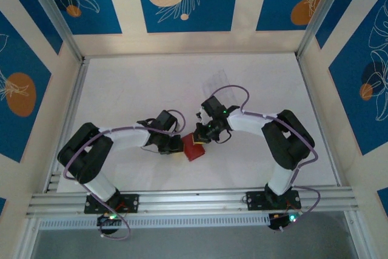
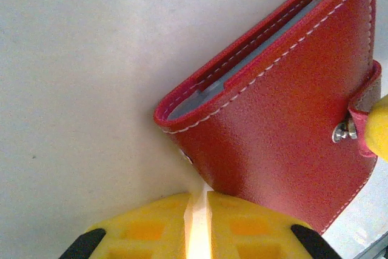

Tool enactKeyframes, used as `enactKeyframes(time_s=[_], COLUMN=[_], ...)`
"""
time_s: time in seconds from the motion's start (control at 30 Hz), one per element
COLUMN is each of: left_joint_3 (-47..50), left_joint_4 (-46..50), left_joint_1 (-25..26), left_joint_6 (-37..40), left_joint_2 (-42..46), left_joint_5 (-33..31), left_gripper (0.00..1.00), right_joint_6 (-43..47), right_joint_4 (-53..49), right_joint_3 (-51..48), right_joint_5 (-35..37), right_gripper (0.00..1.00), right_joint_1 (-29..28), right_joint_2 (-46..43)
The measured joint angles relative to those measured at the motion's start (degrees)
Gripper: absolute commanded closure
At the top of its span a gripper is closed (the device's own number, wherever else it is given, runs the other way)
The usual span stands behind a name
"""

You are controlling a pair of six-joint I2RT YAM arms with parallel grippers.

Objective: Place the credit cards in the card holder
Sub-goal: Close the button on the card holder.

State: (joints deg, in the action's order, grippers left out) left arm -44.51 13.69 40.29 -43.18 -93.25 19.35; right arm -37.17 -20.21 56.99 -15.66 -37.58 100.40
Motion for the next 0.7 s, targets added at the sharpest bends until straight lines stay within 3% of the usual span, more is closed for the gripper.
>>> enactKeyframes(time_s=[0.7], left_joint_3=[0.0], left_joint_4=[-0.02], left_joint_1=[0.0], left_joint_6=[-0.02], left_joint_2=[-0.24], left_joint_5=[0.04], left_gripper=[0.85], right_joint_6=[-1.01], right_joint_4=[2.36], right_joint_3=[-0.68], right_joint_5=[-0.63], right_gripper=[1.0], right_joint_1=[-0.55], right_joint_2=[-0.24])
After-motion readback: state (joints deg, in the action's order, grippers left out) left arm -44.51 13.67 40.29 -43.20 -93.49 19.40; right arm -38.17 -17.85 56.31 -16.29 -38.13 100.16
